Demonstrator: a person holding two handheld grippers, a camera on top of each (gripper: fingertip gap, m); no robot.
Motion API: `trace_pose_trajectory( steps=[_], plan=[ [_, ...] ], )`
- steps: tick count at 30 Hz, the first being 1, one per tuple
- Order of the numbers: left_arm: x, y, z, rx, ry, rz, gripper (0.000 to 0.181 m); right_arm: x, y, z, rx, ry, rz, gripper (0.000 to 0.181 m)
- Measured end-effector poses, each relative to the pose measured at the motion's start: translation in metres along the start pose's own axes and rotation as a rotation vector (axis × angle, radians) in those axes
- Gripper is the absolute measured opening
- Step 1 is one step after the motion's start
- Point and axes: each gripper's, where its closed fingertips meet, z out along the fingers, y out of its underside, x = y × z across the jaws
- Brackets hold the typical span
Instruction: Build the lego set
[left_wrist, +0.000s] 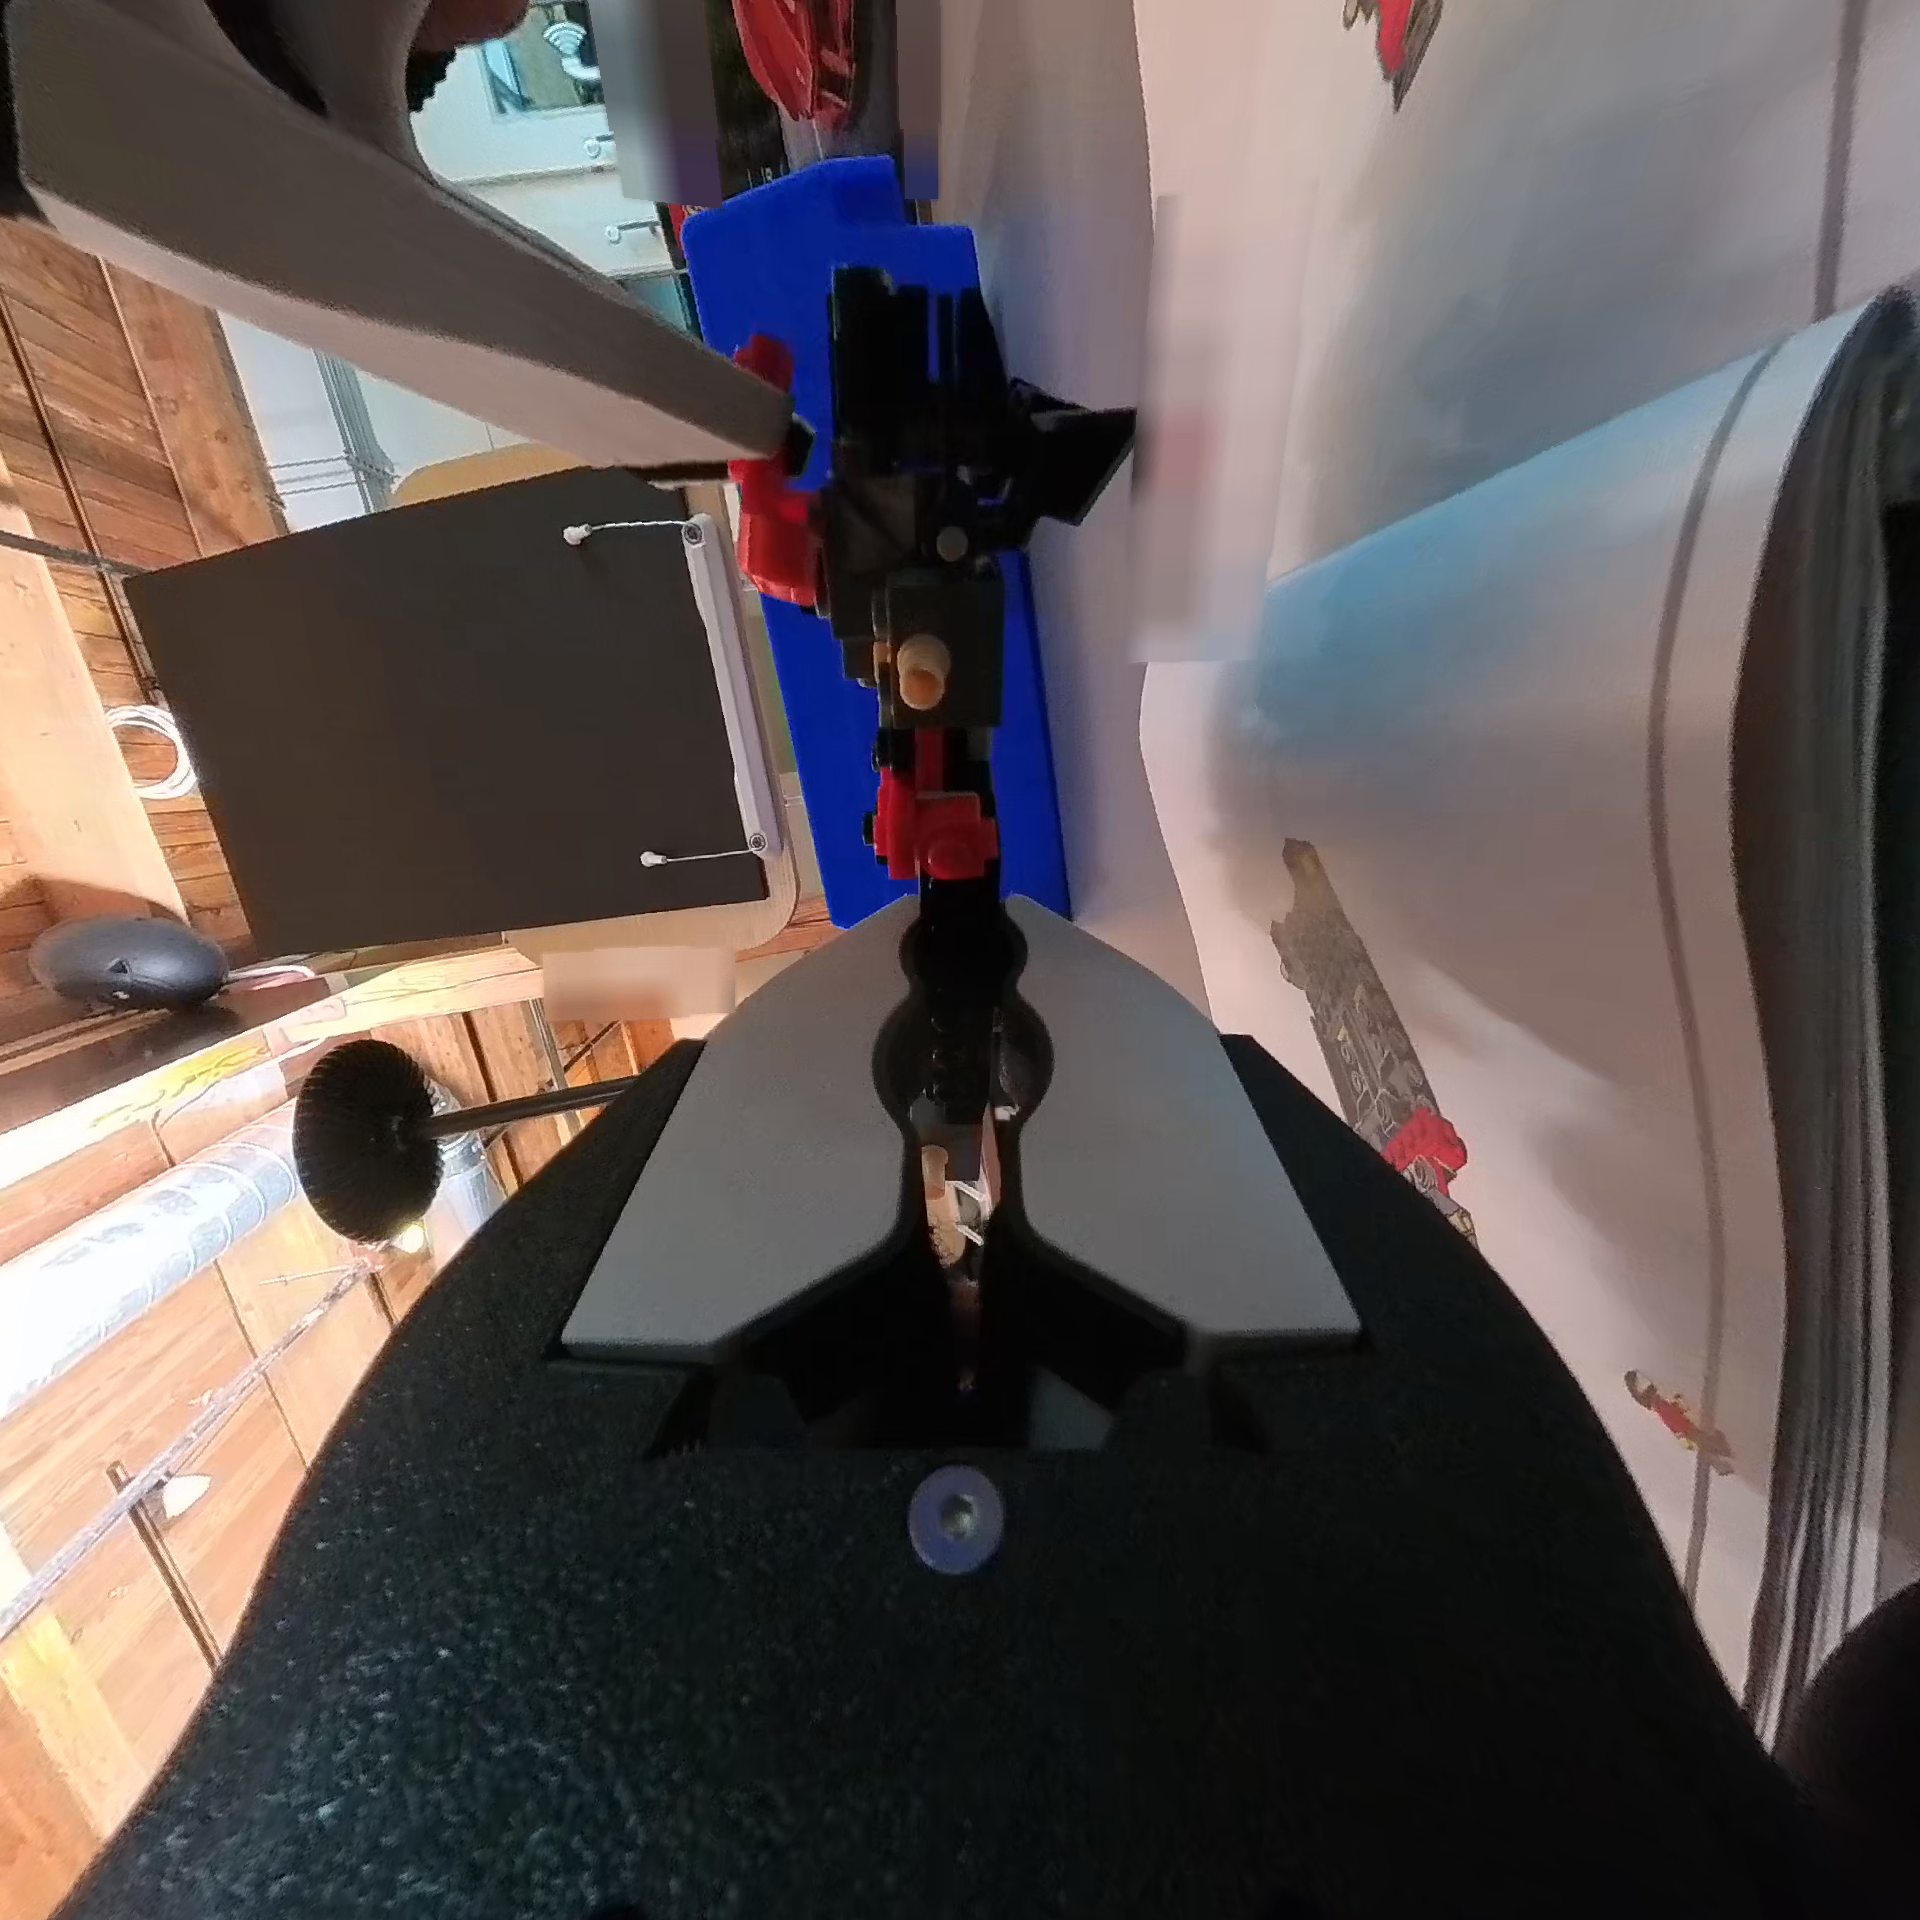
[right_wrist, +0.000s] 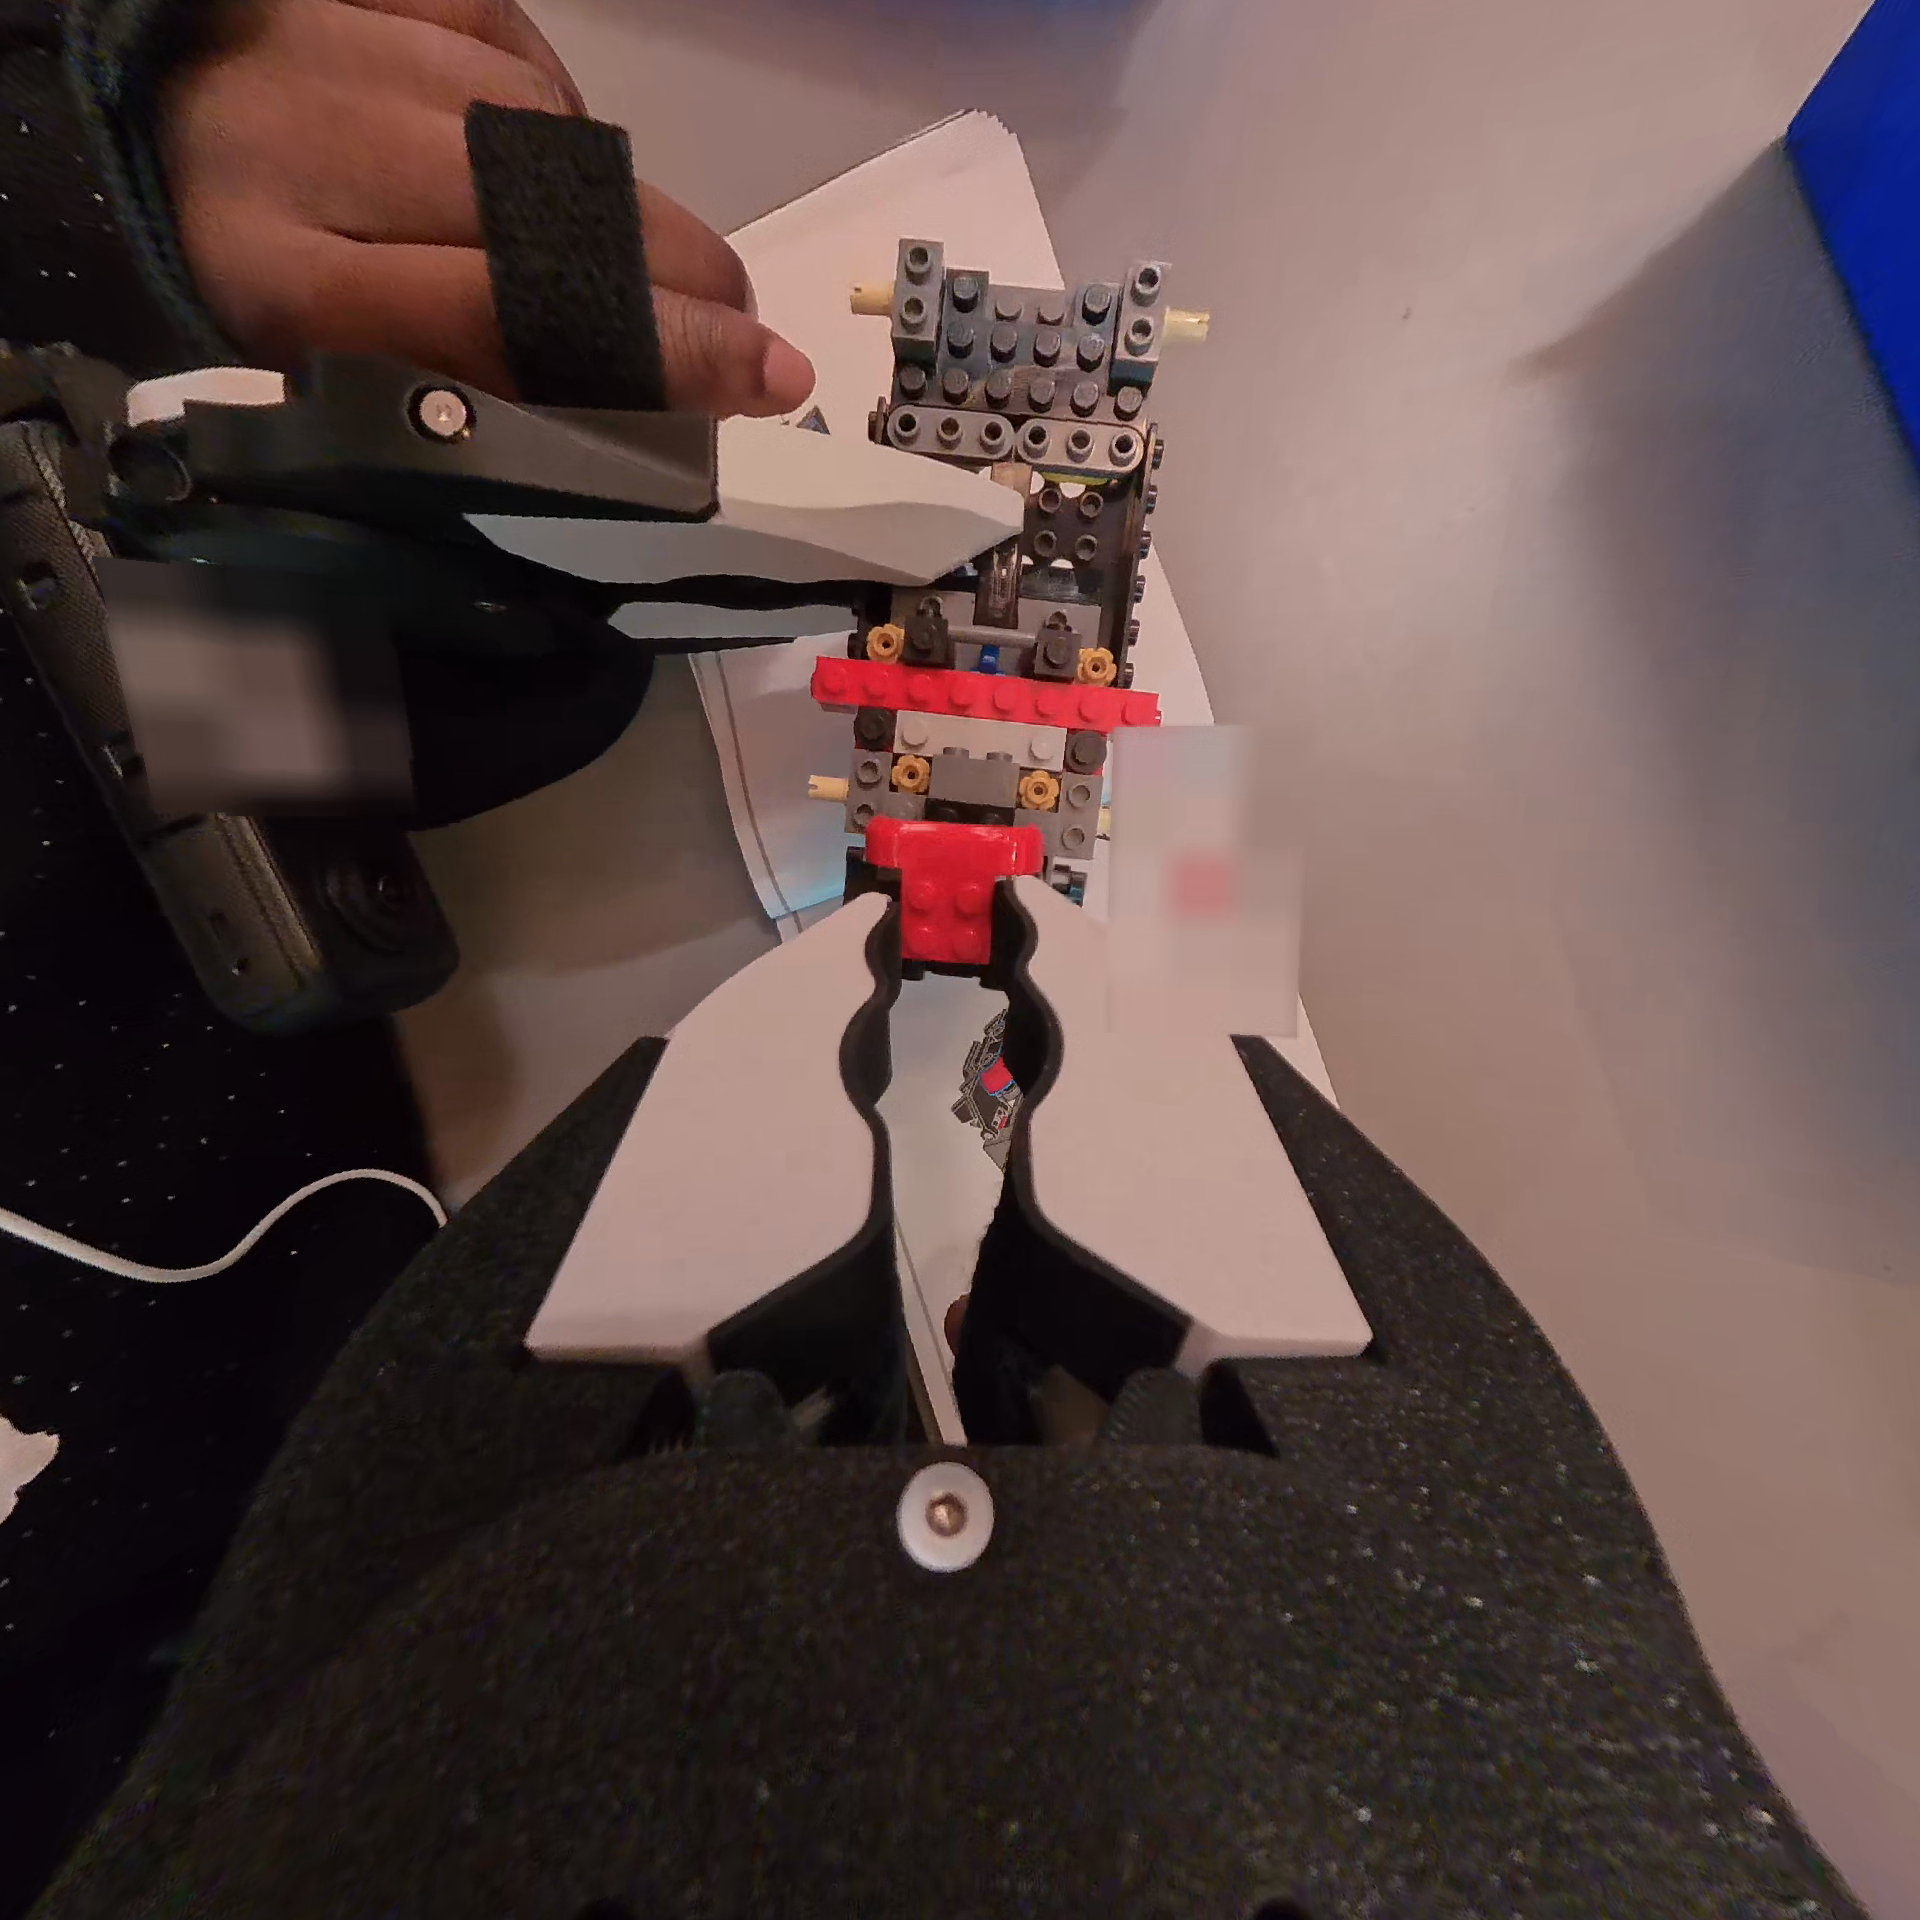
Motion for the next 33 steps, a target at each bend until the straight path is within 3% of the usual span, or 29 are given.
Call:
trace_pose_trajectory(
  steps=[33],
  plan=[
    [-0.0011, -0.0015, -0.0007, 0.006, -0.004, -0.007, 0.008, -0.0004, -0.0038, 0.0001, -0.019, 0.010, 0.015, 0.019]
  ],
)
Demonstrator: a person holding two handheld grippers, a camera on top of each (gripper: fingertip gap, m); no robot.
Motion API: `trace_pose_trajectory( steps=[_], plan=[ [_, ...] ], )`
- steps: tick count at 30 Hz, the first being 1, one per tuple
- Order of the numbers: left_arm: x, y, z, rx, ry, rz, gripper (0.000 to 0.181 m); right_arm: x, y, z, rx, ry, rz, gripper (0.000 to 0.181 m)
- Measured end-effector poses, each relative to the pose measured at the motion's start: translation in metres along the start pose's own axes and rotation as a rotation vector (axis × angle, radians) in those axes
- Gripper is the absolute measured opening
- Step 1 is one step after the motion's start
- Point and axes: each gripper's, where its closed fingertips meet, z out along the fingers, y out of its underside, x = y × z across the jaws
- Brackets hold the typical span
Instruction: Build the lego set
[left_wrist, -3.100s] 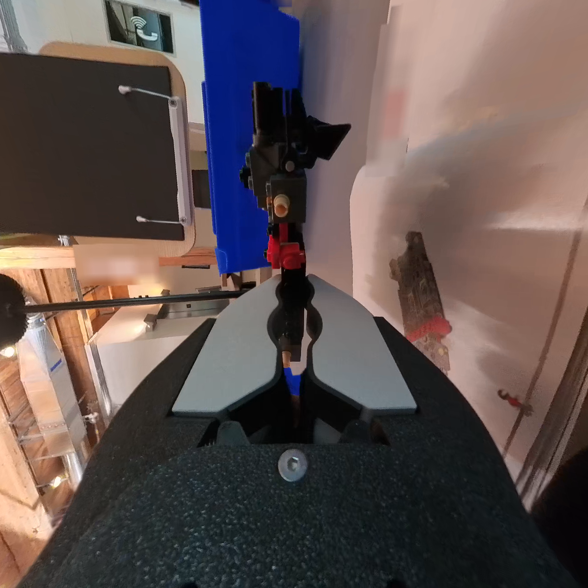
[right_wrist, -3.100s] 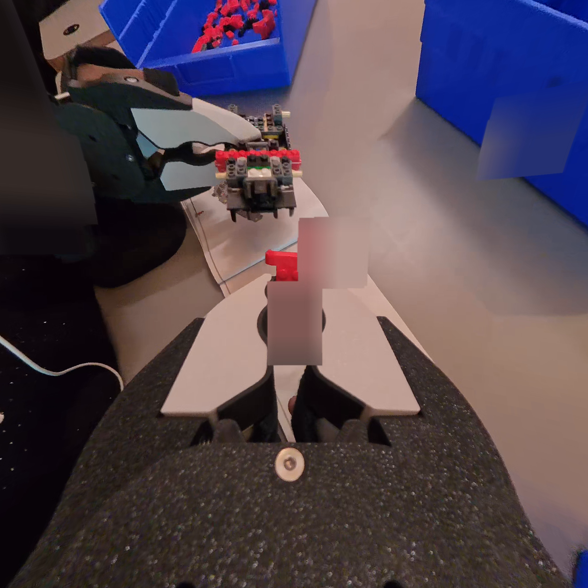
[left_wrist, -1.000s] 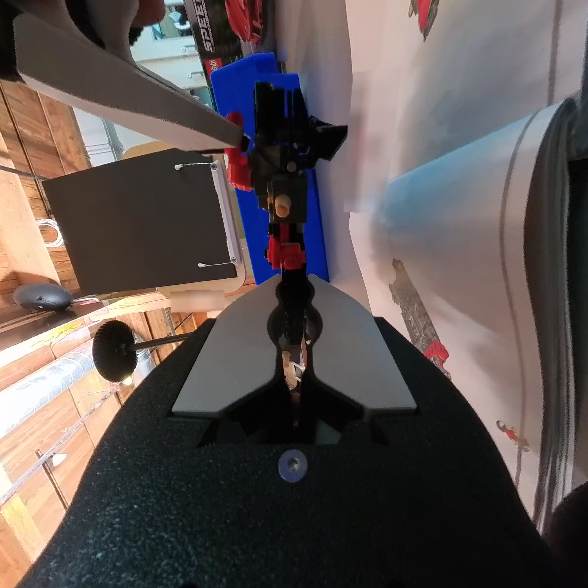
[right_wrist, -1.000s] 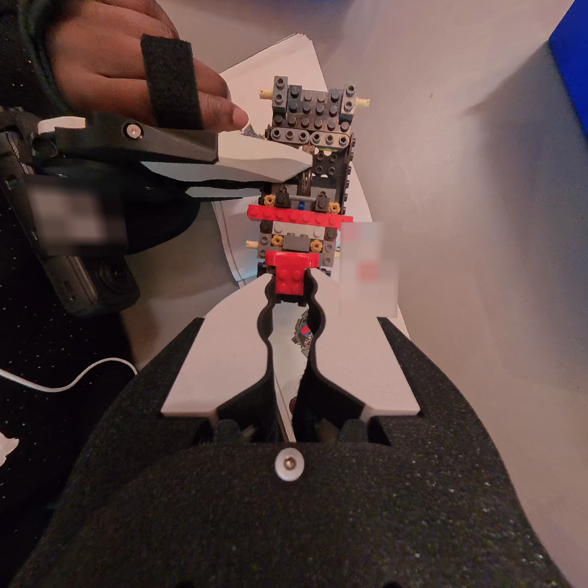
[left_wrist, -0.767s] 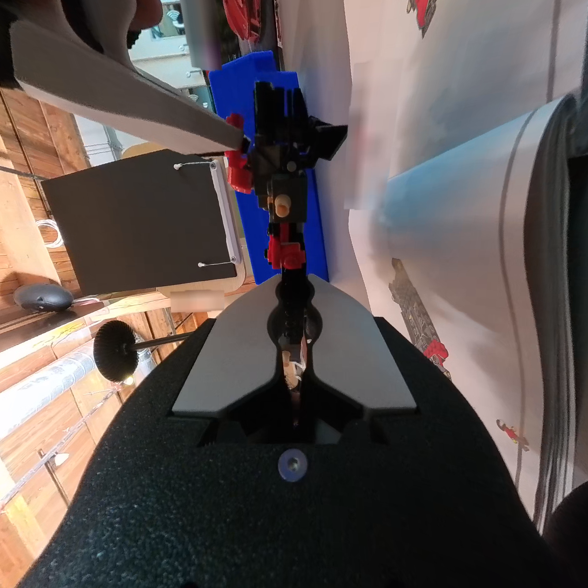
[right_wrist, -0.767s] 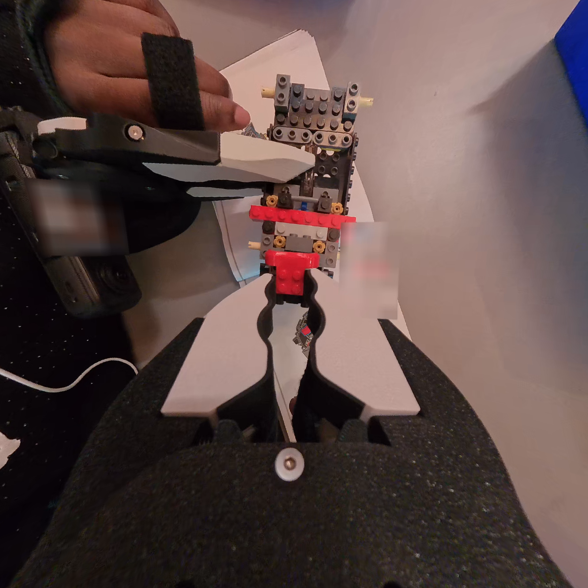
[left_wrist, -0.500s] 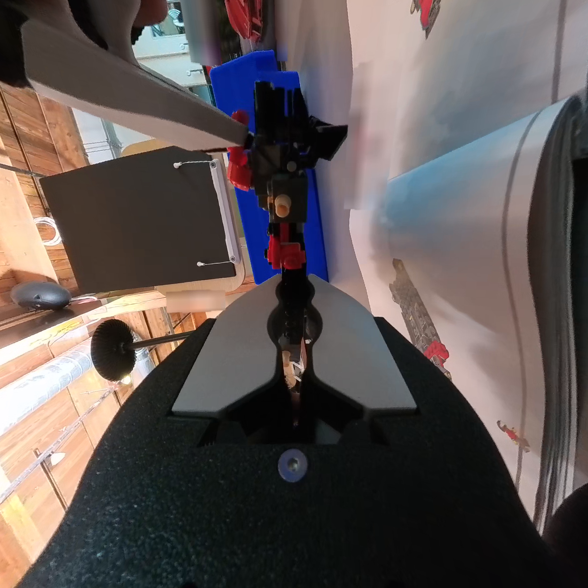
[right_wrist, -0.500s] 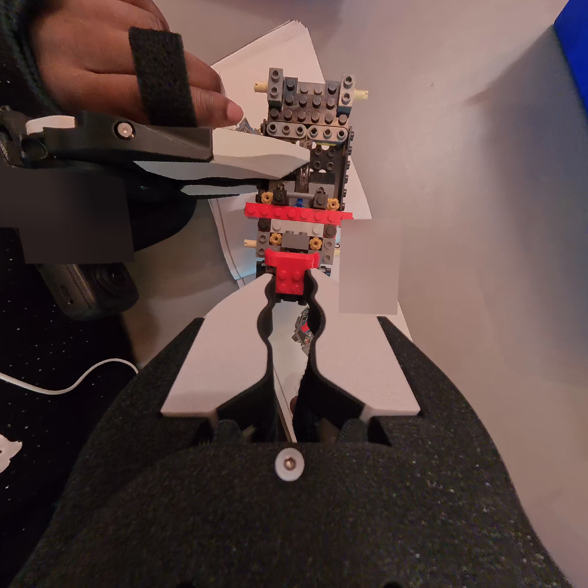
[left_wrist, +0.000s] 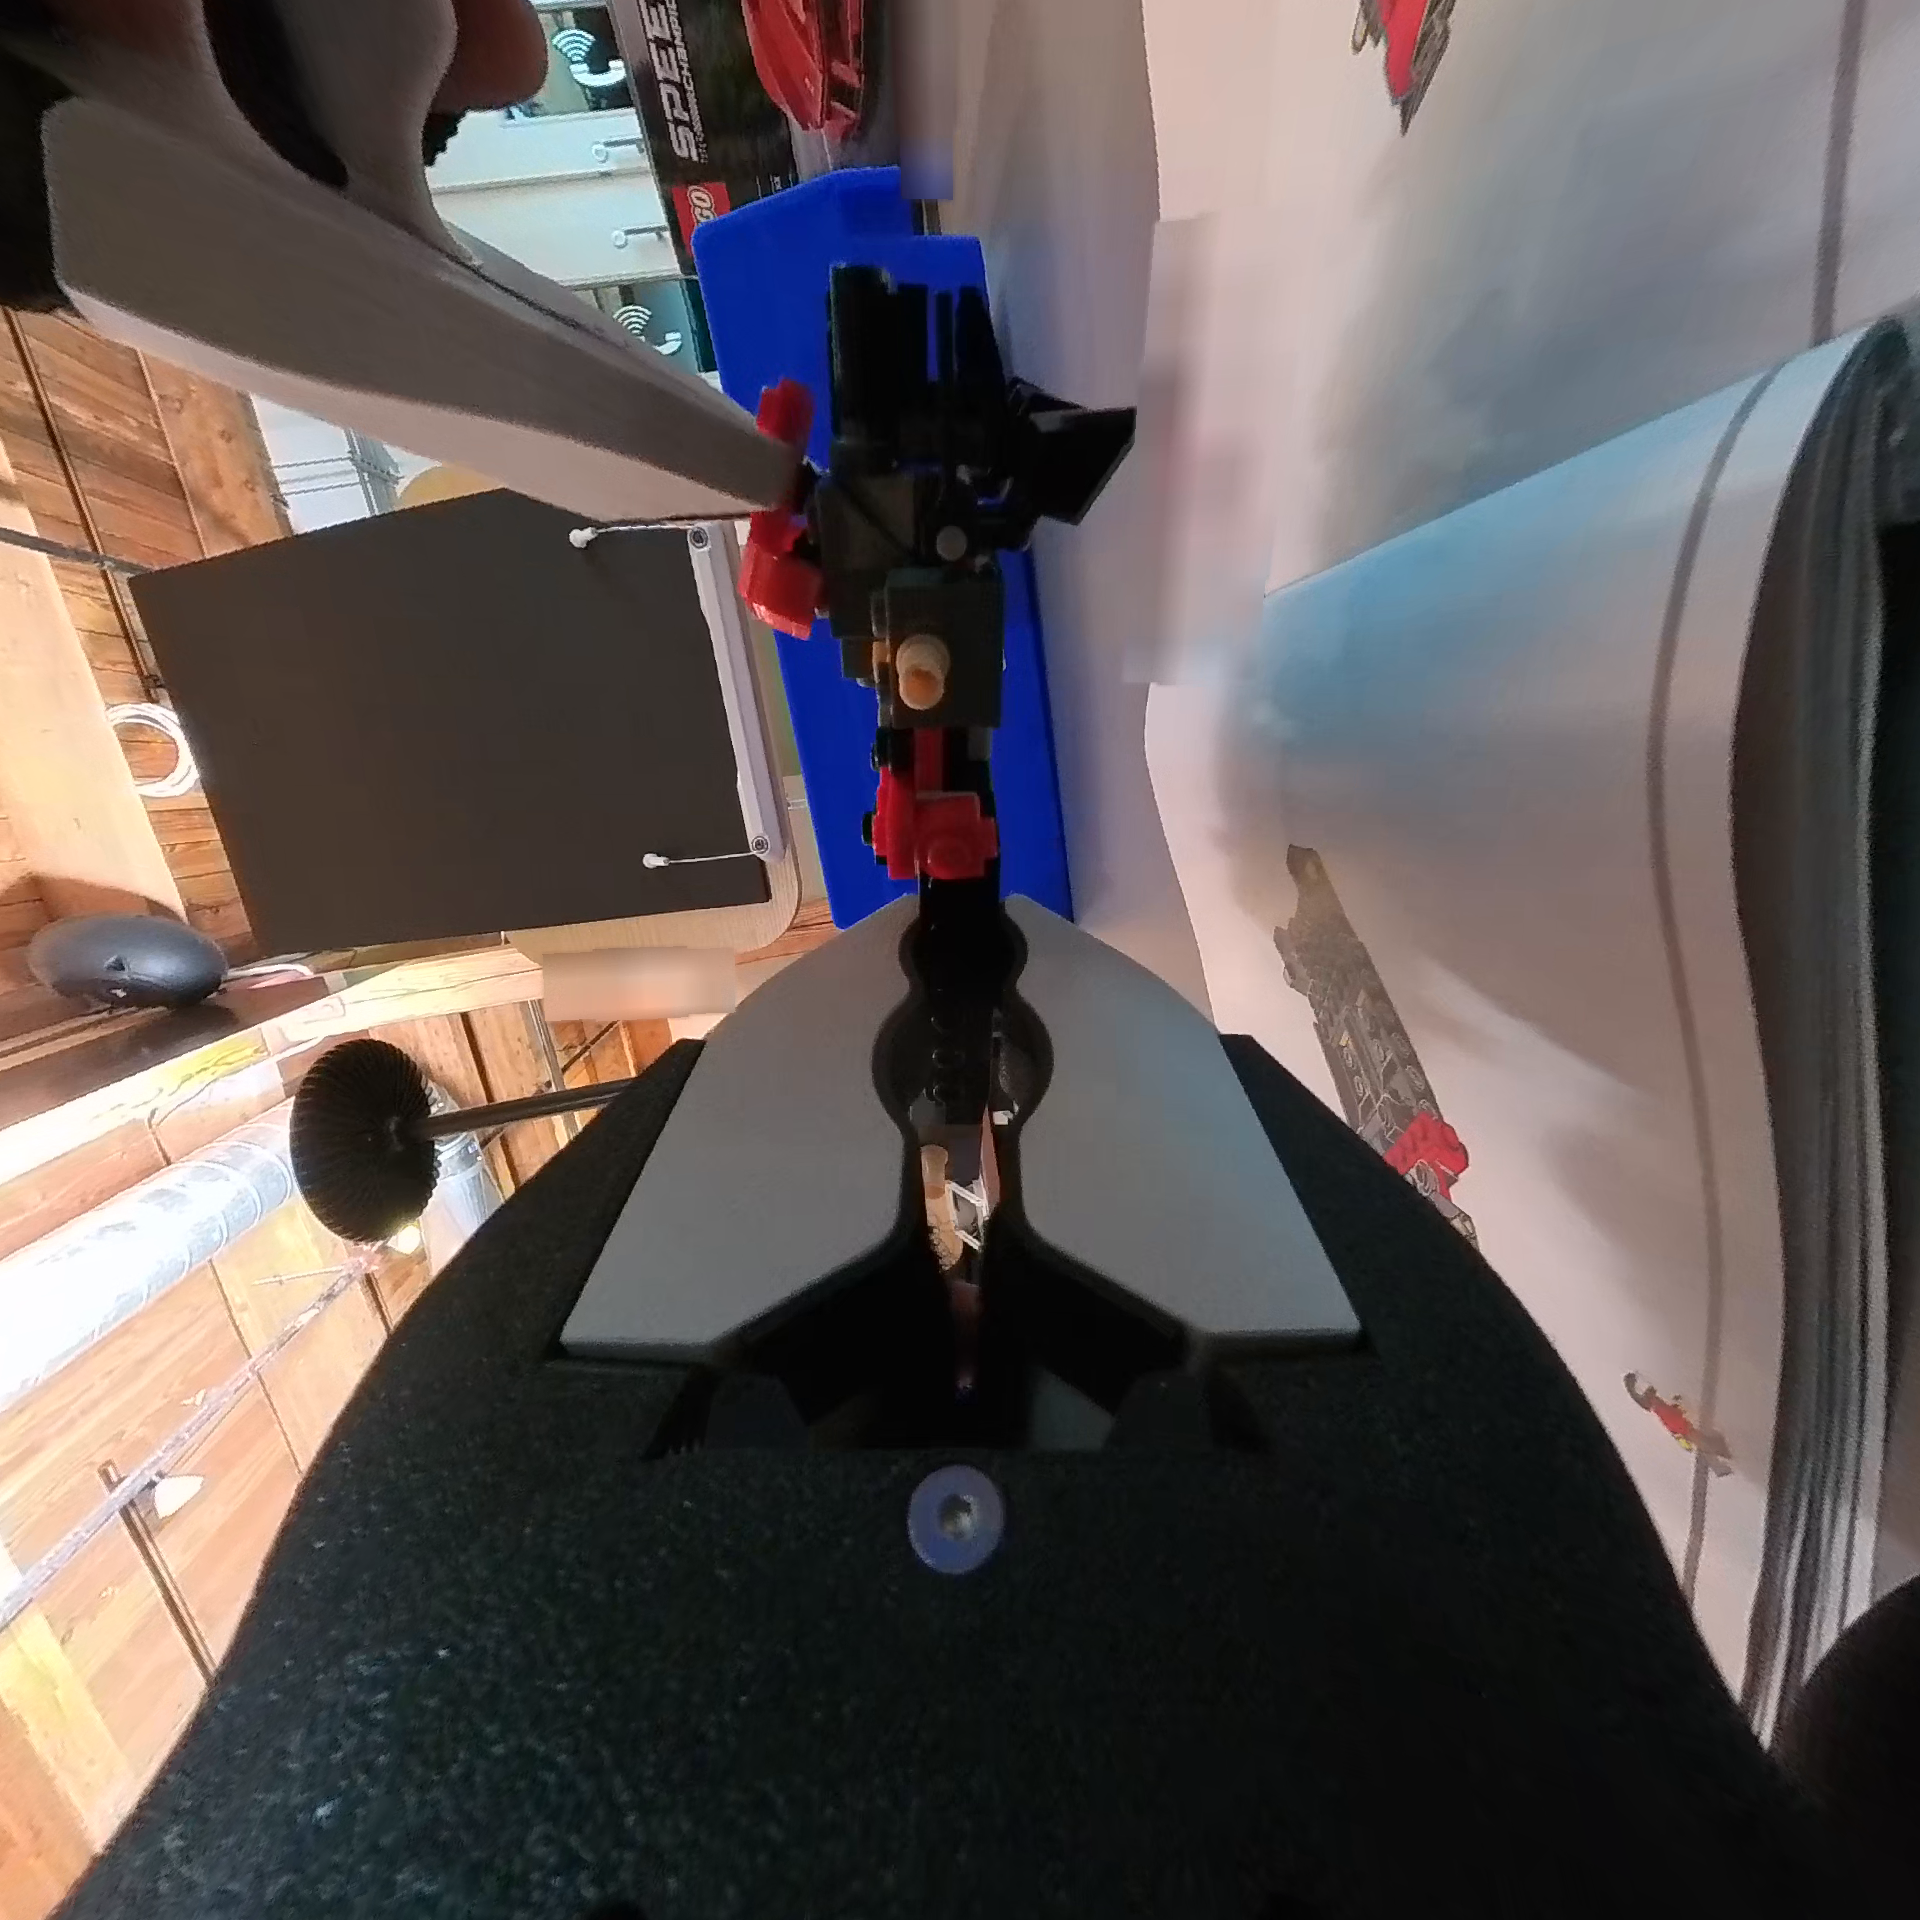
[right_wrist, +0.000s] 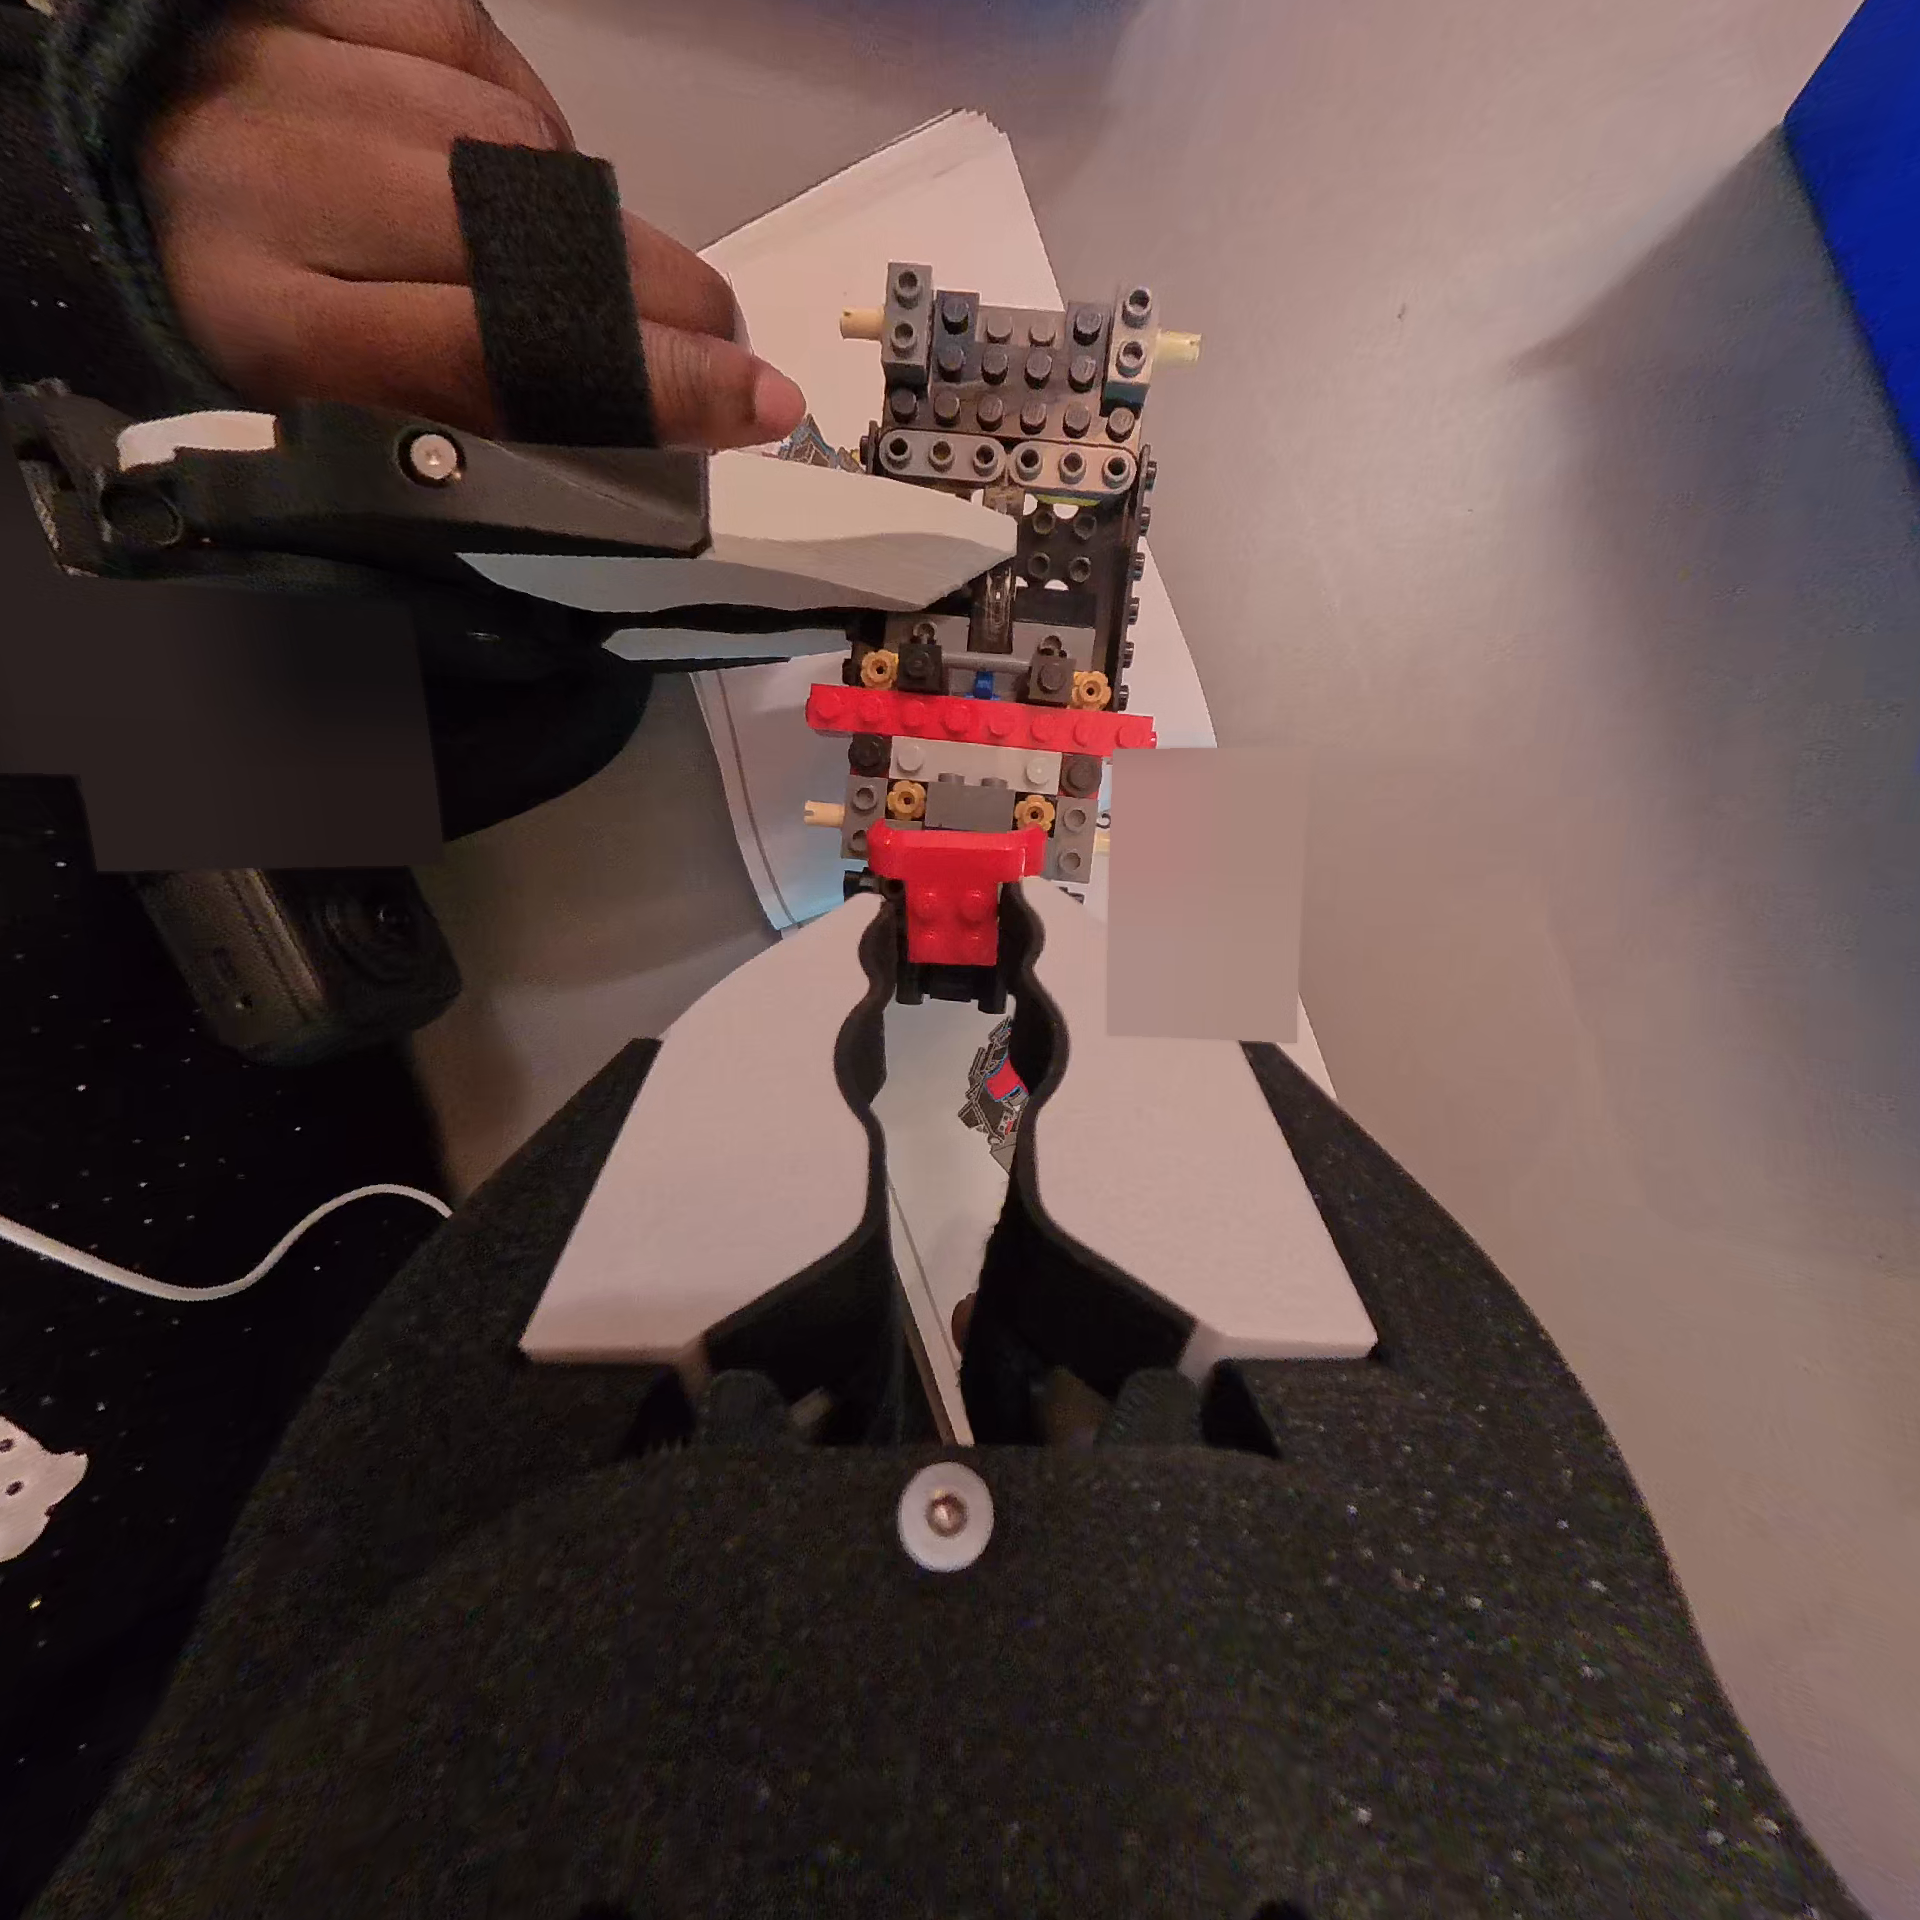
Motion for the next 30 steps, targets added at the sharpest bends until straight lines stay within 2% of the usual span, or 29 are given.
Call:
trace_pose_trajectory(
  steps=[30],
  plan=[
    [-0.0049, 0.0049, 0.0003, -0.019, -0.014, -0.060, 0.008, -0.0015, -0.0102, -0.0034, 0.059, 0.043, 0.008, 0.026]
  ],
)
